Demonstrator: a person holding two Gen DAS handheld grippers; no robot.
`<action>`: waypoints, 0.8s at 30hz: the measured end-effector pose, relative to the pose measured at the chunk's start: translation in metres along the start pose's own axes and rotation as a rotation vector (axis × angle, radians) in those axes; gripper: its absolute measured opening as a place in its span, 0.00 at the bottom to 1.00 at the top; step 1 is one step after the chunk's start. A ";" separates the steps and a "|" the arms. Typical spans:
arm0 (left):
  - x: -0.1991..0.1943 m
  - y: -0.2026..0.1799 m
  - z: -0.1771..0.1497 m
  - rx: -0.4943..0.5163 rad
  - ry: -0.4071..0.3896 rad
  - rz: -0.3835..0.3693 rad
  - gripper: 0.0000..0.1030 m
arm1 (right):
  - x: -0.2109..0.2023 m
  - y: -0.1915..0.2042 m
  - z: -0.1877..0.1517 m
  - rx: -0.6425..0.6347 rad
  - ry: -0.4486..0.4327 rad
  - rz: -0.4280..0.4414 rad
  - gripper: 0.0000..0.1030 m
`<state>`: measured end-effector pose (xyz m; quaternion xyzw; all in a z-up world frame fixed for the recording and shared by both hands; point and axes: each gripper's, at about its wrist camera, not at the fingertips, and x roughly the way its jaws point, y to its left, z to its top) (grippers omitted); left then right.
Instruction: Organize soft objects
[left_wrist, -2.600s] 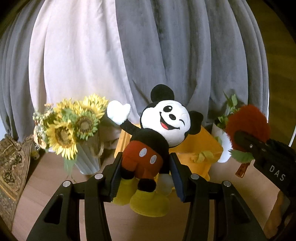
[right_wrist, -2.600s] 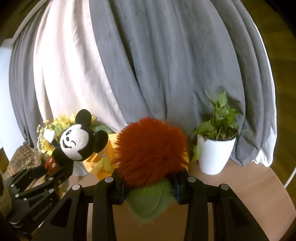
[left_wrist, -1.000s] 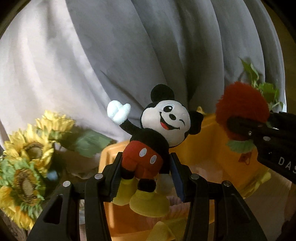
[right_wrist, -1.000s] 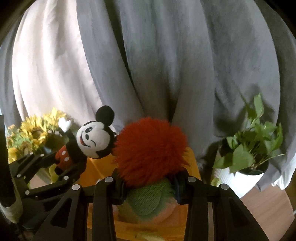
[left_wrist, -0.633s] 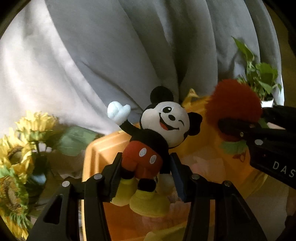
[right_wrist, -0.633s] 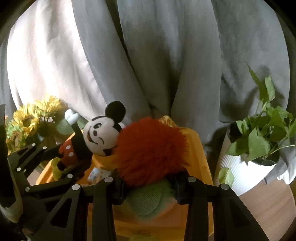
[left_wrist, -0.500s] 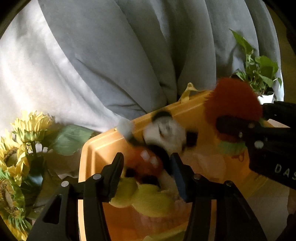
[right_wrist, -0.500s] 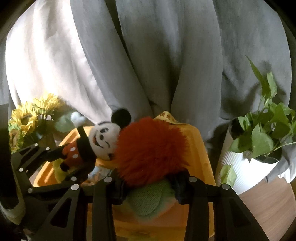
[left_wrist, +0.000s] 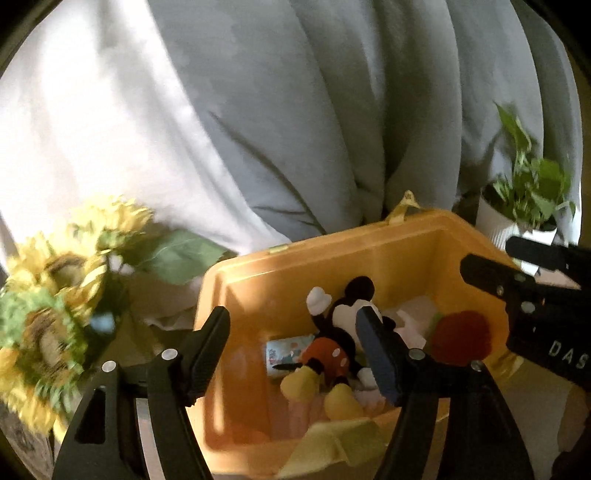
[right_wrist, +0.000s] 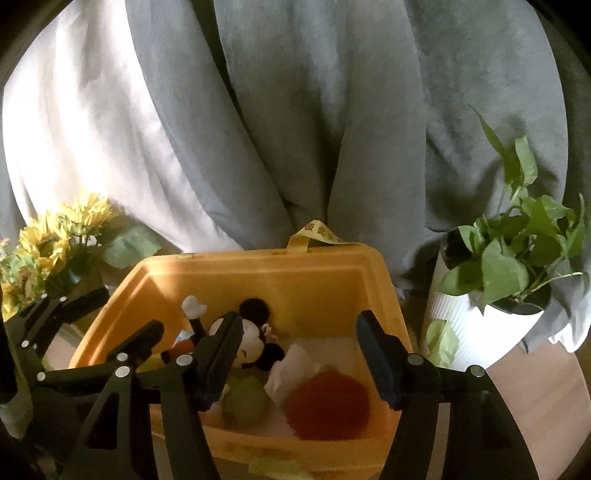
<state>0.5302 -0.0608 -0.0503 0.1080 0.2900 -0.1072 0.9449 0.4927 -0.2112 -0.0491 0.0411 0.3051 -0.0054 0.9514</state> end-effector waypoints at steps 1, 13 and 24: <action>-0.006 0.002 0.000 -0.018 -0.006 0.004 0.68 | -0.003 0.000 0.000 -0.001 -0.002 0.001 0.63; -0.091 0.009 -0.010 -0.151 -0.067 0.079 0.76 | -0.068 0.008 -0.008 -0.012 -0.062 0.029 0.63; -0.178 0.014 -0.034 -0.194 -0.150 0.154 0.97 | -0.144 0.025 -0.024 -0.045 -0.134 0.018 0.78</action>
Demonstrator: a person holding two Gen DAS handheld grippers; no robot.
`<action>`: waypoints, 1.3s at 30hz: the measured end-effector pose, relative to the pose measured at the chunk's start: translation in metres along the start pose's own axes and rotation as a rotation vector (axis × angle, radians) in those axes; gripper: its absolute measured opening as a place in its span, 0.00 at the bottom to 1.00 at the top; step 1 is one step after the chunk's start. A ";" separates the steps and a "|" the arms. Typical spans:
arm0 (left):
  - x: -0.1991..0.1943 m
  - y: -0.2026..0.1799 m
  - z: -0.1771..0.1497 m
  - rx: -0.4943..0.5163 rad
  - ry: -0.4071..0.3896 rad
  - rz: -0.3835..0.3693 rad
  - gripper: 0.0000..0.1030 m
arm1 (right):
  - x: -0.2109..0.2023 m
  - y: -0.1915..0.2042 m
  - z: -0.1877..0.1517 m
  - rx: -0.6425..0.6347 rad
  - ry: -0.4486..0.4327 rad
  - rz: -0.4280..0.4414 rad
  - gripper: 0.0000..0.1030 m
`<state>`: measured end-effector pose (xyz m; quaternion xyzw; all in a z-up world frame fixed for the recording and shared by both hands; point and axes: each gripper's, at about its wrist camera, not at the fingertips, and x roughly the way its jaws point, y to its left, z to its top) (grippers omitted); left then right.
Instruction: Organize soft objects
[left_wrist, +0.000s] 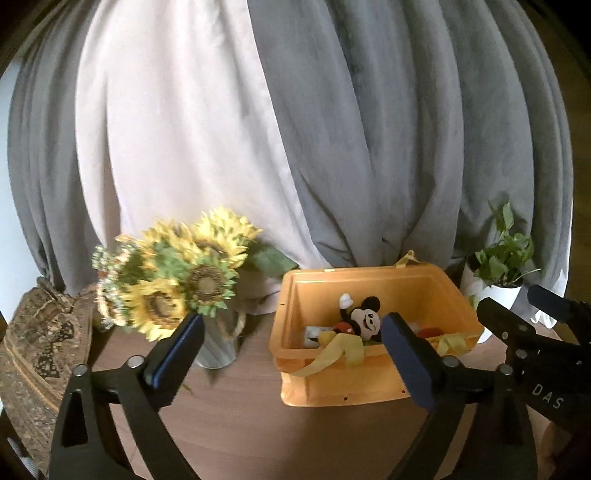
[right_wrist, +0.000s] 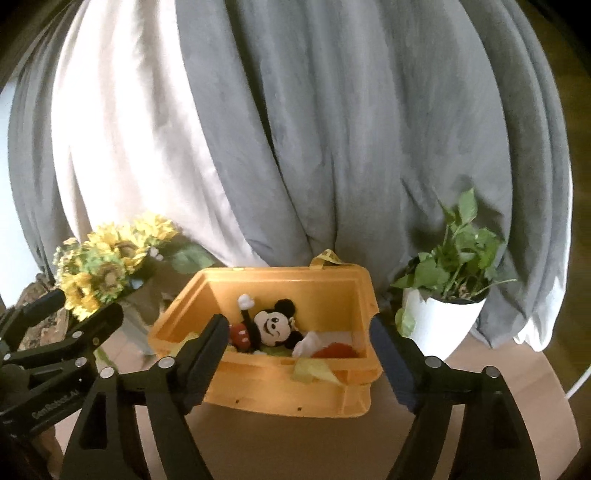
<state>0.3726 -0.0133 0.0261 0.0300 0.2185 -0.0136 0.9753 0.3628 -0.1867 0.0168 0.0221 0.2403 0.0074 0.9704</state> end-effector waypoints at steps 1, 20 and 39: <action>-0.007 0.003 -0.002 0.002 -0.007 0.004 0.97 | -0.005 0.002 -0.001 0.001 -0.004 -0.003 0.79; -0.098 0.053 -0.035 0.035 -0.057 -0.068 1.00 | -0.114 0.050 -0.045 0.066 -0.048 -0.130 0.81; -0.214 0.030 -0.076 0.005 -0.100 0.008 1.00 | -0.208 0.033 -0.076 0.013 -0.077 -0.073 0.83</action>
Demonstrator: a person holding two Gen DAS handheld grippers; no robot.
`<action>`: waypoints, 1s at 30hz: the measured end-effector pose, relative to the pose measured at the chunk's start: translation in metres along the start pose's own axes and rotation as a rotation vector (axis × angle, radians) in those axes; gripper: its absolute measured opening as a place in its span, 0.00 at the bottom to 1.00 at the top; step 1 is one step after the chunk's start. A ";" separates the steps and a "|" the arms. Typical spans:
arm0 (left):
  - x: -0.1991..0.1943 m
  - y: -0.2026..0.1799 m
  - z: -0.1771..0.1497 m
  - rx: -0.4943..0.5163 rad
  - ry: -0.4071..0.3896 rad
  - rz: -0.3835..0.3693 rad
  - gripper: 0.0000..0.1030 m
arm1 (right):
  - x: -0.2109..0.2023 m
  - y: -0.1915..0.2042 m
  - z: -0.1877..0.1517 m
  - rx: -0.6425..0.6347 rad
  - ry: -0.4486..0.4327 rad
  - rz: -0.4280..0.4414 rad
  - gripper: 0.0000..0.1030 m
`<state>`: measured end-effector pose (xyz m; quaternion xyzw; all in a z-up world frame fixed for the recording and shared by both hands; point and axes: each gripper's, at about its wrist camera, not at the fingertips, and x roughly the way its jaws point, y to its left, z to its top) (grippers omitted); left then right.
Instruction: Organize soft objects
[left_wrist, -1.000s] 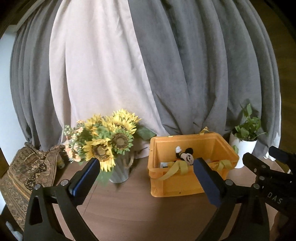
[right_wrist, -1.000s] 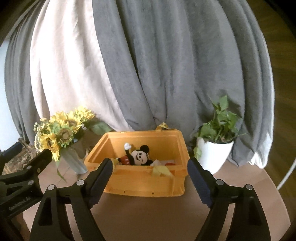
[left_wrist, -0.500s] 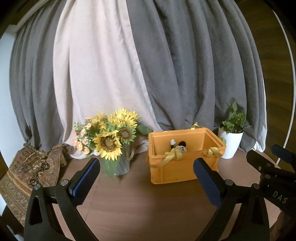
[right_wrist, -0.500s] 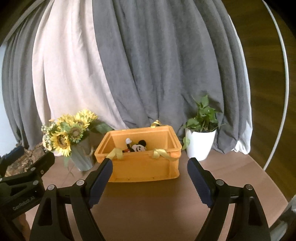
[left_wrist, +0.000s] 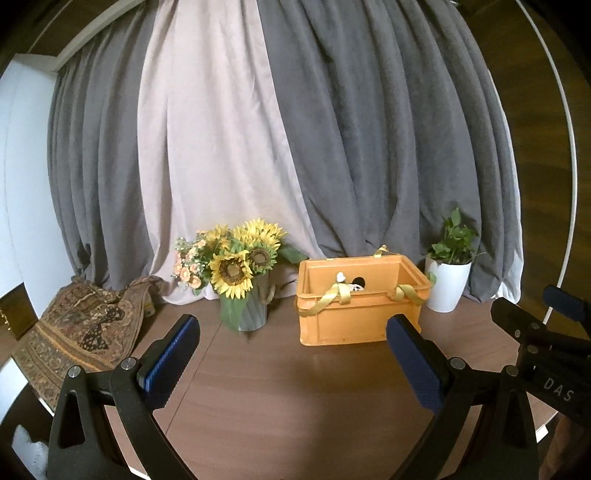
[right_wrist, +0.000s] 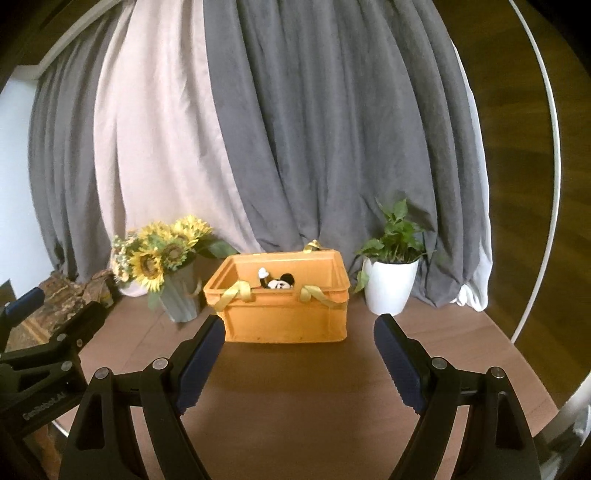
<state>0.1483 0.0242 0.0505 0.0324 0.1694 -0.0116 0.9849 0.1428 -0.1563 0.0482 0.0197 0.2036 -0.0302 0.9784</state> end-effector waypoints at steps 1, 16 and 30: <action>-0.006 -0.001 -0.002 -0.002 -0.002 0.004 1.00 | -0.007 -0.002 -0.003 -0.003 -0.005 0.002 0.84; -0.071 -0.008 -0.026 -0.030 0.000 0.014 1.00 | -0.070 -0.013 -0.030 -0.016 -0.024 0.024 0.84; -0.102 -0.018 -0.035 -0.023 -0.020 0.027 1.00 | -0.097 -0.022 -0.040 -0.017 -0.029 0.031 0.84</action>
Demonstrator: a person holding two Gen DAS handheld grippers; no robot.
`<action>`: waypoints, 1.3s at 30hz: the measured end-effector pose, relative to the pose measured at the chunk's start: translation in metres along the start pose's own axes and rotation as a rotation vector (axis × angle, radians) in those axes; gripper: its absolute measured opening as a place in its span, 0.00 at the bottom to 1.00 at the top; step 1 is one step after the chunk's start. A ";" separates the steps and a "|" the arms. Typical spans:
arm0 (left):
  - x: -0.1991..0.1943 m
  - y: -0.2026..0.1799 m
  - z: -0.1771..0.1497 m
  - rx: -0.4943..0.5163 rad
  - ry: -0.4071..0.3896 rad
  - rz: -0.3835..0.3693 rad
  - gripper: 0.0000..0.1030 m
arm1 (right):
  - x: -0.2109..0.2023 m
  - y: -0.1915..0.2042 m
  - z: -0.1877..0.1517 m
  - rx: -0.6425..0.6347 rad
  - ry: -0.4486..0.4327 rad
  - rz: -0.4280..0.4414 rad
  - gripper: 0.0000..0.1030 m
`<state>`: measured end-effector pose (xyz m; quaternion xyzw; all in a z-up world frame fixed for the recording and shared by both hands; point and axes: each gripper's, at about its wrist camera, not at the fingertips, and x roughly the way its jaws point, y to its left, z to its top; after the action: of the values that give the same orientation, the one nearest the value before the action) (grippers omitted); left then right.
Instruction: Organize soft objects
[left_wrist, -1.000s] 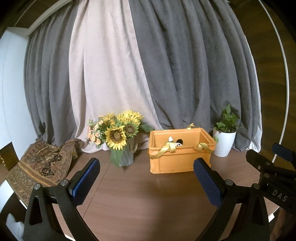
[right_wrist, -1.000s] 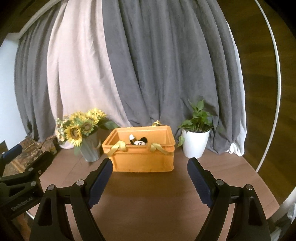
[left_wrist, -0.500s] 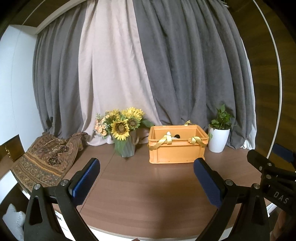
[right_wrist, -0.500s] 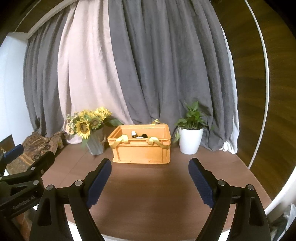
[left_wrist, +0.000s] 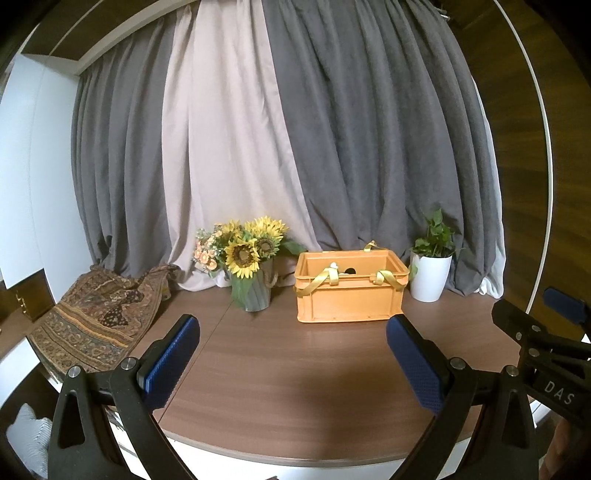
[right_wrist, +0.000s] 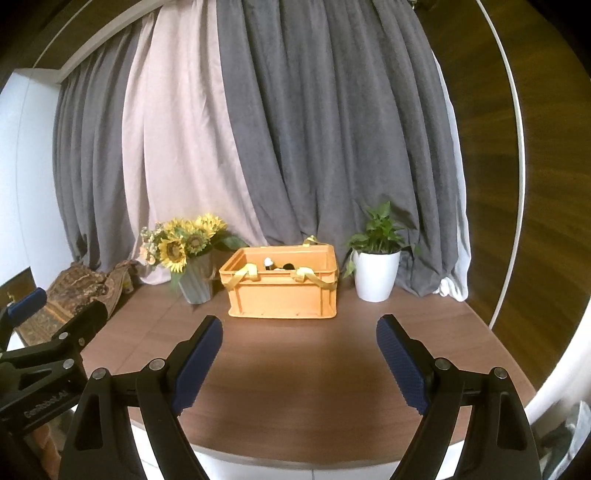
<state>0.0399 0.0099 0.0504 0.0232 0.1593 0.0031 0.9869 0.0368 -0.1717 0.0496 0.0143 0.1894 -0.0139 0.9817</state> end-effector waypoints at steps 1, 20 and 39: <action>0.000 -0.001 0.000 0.000 0.000 0.000 1.00 | -0.001 0.000 0.000 -0.002 -0.001 0.000 0.84; -0.003 -0.005 0.002 0.001 -0.002 -0.006 1.00 | -0.008 -0.005 0.001 -0.002 -0.016 -0.012 0.84; -0.003 -0.010 0.004 0.004 -0.004 -0.010 1.00 | -0.008 -0.010 0.001 0.005 -0.014 -0.012 0.84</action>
<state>0.0388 -0.0007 0.0546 0.0243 0.1574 -0.0022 0.9872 0.0293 -0.1810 0.0532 0.0154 0.1828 -0.0201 0.9828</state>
